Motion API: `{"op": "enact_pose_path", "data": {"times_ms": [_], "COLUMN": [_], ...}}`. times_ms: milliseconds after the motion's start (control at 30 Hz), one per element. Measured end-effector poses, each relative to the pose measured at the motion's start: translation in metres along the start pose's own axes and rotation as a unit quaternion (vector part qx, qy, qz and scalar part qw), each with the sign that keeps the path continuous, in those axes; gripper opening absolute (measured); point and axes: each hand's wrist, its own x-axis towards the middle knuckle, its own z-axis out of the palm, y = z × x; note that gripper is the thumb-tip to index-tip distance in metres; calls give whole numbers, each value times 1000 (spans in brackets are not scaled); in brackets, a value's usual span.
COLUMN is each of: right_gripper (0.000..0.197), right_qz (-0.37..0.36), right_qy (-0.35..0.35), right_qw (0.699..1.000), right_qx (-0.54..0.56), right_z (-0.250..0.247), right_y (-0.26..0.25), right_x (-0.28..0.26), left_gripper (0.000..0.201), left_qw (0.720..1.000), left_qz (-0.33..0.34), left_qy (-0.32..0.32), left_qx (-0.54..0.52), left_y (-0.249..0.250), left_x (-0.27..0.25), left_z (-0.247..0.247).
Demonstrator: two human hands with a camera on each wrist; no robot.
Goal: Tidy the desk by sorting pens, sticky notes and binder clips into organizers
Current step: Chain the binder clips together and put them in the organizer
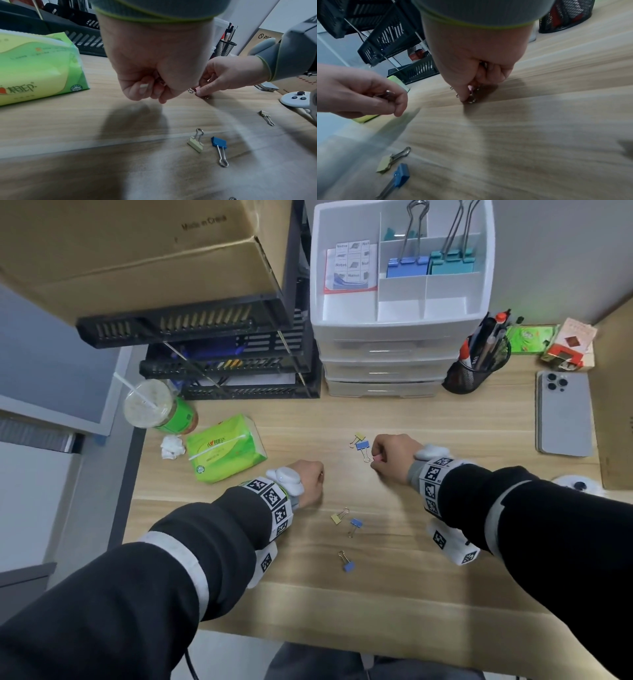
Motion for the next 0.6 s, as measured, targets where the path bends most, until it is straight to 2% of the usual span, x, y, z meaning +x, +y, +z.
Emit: {"op": "enact_pose_path", "data": {"times_ms": [200, 400, 533, 600], "right_gripper": [7, 8, 15, 10], "right_qz": [-46, -13, 27, 79], "right_qy": [0, 0, 9, 28], "right_qw": [997, 997, 999, 993], "right_qx": [-67, -70, -16, 82], "right_z": [1, 2, 3, 0], "right_y": [0, -2, -3, -10], "right_x": [-6, -11, -18, -22], "left_gripper": [25, 20, 27, 29], "left_qw": [1000, 1000, 999, 998], "left_qz": [7, 9, 8, 16], "left_qy": [-14, 2, 12, 26], "left_qx": [15, -10, -31, -50], "left_y": [5, 6, 9, 11], "left_x": [-3, -9, -16, -17], "left_z": [-3, -2, 1, 2]}}
